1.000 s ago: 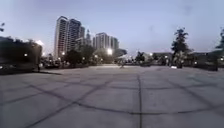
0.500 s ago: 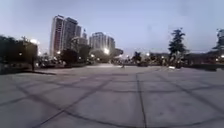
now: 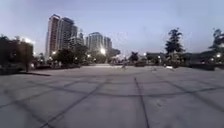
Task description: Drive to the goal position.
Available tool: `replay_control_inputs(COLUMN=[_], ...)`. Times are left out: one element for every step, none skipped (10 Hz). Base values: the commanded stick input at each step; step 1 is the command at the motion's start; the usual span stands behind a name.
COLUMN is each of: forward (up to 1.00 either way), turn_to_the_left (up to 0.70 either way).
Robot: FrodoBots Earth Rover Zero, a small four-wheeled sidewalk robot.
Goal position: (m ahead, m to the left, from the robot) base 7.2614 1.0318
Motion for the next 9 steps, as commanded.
replay_control_inputs(forward=[0.70, 0.70, 0.70, 0.70, 0.70, 0.70, 0.70, 0.70, 0.70], turn_to_the_left=[0.00, 0.00, 0.00, 0.00, 0.00, 0.00, 0.00, 0.00, 0.00])
